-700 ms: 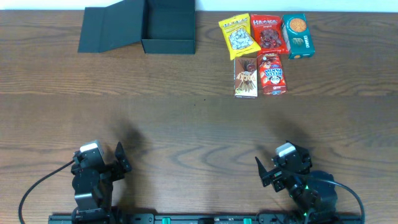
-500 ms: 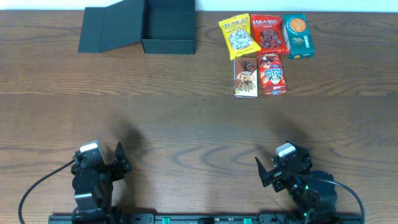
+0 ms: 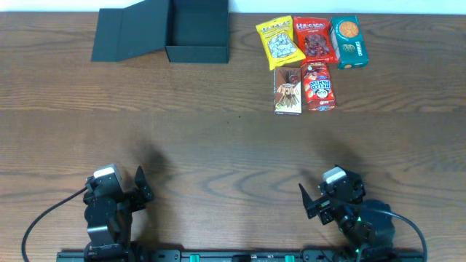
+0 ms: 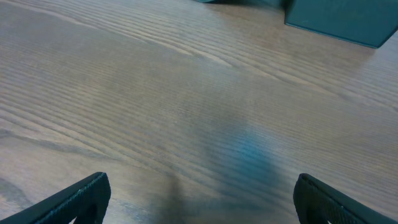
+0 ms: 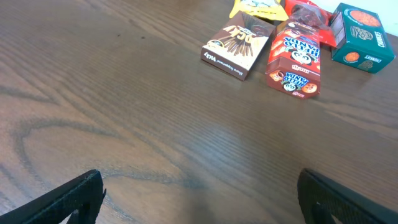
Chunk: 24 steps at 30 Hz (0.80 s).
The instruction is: Pack container
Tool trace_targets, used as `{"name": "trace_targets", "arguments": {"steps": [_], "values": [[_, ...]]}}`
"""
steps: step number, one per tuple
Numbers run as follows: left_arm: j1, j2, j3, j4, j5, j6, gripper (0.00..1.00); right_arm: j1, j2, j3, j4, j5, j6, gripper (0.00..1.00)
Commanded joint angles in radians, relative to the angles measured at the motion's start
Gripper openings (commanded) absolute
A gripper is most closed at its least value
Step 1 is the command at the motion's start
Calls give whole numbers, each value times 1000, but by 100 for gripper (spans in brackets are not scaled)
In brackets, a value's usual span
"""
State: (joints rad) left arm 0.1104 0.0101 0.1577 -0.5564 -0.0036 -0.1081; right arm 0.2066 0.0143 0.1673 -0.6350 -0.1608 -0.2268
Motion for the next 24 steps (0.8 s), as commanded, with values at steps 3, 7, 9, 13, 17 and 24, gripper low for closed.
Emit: {"name": "trace_targets", "arguments": {"steps": [3, 7, 9, 13, 17, 24], "values": [[0, -6, -10, 3, -4, -11, 95, -2, -9, -9, -5, -3, 13, 99], [0, -6, -10, 3, -4, -11, 95, -2, -9, -9, -5, -3, 13, 99], [0, -6, -10, 3, -4, -11, 95, -2, -9, -9, -5, -3, 13, 99], [0, -6, -10, 3, -4, -11, 95, -2, -9, -9, -5, -3, 13, 99], [0, -6, -10, 0, 27, -12, 95, -2, -9, -9, -5, -3, 13, 99], [0, -6, -6, -6, 229, -417, 95, -2, -9, -9, -5, -3, 13, 99]]}}
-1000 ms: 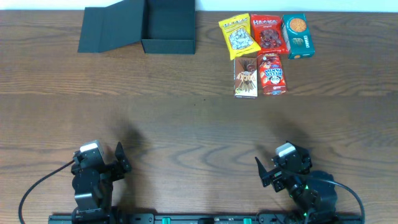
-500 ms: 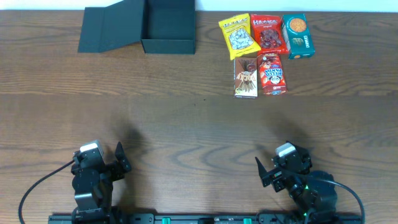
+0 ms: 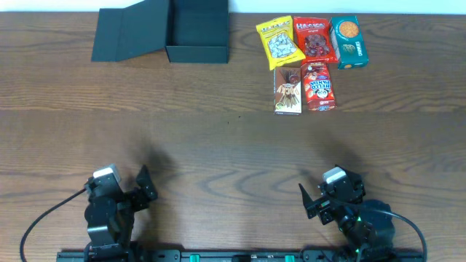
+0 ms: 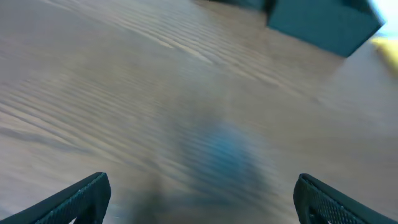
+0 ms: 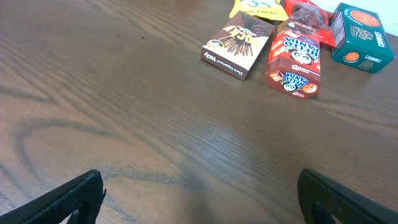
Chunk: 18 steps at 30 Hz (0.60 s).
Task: Pack container
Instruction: 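Reach the left gripper to the black box and grip its edge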
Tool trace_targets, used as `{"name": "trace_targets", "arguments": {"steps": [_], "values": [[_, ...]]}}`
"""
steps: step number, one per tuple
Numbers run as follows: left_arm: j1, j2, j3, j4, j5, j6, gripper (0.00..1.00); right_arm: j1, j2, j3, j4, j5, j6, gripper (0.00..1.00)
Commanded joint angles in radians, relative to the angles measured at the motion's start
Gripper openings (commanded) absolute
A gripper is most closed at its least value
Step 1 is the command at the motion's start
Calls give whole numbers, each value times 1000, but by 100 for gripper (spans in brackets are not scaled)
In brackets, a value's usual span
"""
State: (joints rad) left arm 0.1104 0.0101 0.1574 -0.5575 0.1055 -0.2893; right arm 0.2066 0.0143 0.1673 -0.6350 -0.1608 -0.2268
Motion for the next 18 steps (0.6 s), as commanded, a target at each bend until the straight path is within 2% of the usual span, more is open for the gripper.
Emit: {"name": "trace_targets", "arguments": {"steps": [1, 3, 7, 10, 14, 18], "values": [[0, -6, -4, -11, 172, -299, 95, -2, -9, -9, -5, -3, 13, 99], [0, -6, -3, -14, 249, -372, 95, -2, -9, -9, -5, -3, 13, 99], [0, -6, -3, 6, 264, -444, 95, -2, -9, -9, -5, -3, 13, 99], [0, -6, -3, 28, 337, -464, 95, -2, -9, -9, -5, -3, 13, 99], [0, -5, -3, 181, 417, -430, 95, -2, -9, -9, -5, -3, 13, 99], [0, 13, -3, 294, 446, -482, 95, -2, -9, -9, -5, -3, 13, 99]]}}
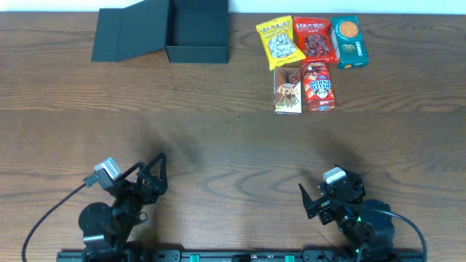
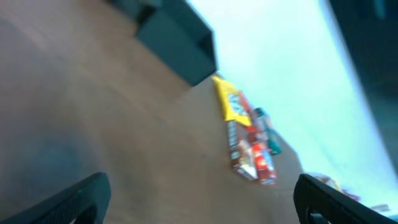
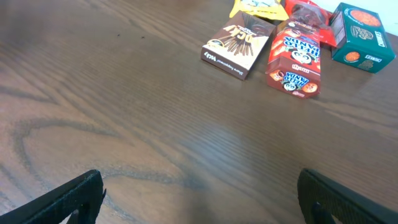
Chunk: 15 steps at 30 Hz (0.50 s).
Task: Pack container
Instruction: 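Reach the left gripper to the black box and grip its edge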
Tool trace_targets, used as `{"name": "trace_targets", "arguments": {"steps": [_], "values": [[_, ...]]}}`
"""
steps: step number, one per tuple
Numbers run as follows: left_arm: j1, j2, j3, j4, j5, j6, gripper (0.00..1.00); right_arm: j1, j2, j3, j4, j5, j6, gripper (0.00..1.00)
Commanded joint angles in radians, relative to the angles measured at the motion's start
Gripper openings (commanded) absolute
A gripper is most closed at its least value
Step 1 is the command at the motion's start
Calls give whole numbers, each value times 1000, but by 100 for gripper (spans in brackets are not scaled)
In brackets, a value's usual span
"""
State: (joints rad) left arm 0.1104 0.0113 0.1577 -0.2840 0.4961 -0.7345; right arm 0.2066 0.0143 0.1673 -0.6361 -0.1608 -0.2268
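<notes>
An open black box [image 1: 196, 29] with its lid [image 1: 127, 33] folded out to the left stands at the table's far left. Five snacks lie at the far right: a yellow bag [image 1: 279, 41], a red bag [image 1: 314, 38], a teal box [image 1: 349, 42], a brown stick-biscuit box [image 1: 287, 90] and a red box [image 1: 318, 86]. My left gripper [image 1: 149, 183] is open and empty near the front edge, raised and tilted right; its view is blurred. My right gripper [image 1: 312, 200] is open and empty at the front right.
Dark wooden table [image 1: 233, 145]. A white wall [image 2: 280, 68] shows beyond the table's far edge in the left wrist view. Arm bases and cables sit along the front edge [image 1: 233, 255].
My left gripper has lifted and swung toward the right; its camera now looks across at the box and snacks. The right arm has not moved.
Both grippers rested open near the front edge, the left camera looking at bare wood with the box corner above. Then the left view was blurred and shifted a little. Now the left gripper is raised and turned right.
</notes>
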Motion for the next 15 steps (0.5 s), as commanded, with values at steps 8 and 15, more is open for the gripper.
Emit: {"name": "trace_targets", "arguments": {"steps": [8, 15], "values": [[0, 208, 2, 69, 67, -84, 96, -2, -9, -9, -4, -3, 13, 99], [0, 579, 134, 169, 1, -164, 96, -2, -9, -9, -4, -3, 13, 99]]}}
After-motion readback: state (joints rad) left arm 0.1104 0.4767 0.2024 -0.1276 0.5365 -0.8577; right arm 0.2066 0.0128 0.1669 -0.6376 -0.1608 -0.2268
